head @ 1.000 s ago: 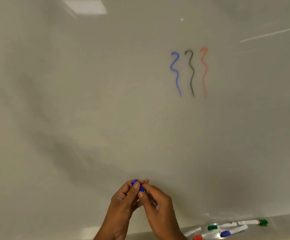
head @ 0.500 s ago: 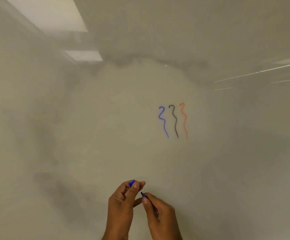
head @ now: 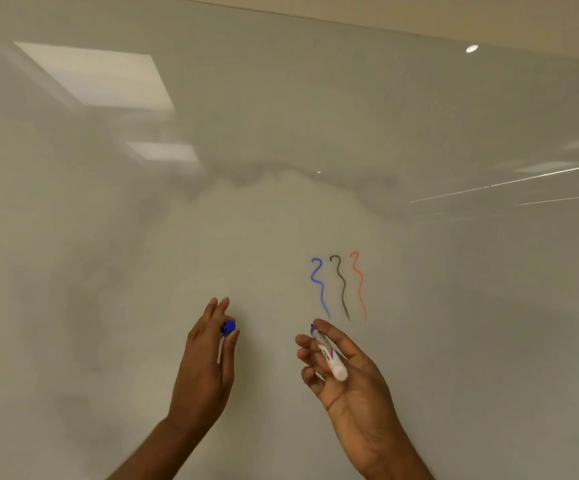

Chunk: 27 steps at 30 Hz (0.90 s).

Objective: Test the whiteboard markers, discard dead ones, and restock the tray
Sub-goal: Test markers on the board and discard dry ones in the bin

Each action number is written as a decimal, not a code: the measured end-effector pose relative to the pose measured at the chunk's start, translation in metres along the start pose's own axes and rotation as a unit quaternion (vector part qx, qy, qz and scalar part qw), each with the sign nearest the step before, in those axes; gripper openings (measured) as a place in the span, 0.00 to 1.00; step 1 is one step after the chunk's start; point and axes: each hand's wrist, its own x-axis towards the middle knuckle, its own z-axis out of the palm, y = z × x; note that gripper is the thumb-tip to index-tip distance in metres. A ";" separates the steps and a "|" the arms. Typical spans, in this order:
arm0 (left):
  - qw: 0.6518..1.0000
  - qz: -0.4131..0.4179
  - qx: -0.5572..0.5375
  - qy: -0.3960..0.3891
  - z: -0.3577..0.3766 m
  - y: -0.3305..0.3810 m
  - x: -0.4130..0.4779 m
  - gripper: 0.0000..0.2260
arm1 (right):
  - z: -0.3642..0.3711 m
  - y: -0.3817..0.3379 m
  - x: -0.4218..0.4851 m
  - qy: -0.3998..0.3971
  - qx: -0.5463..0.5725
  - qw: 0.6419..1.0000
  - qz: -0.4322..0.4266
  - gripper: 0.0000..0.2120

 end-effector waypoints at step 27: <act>0.950 0.258 0.172 0.047 0.037 -0.077 0.044 0.19 | -0.004 0.024 0.130 0.141 -0.403 0.843 -0.328 0.03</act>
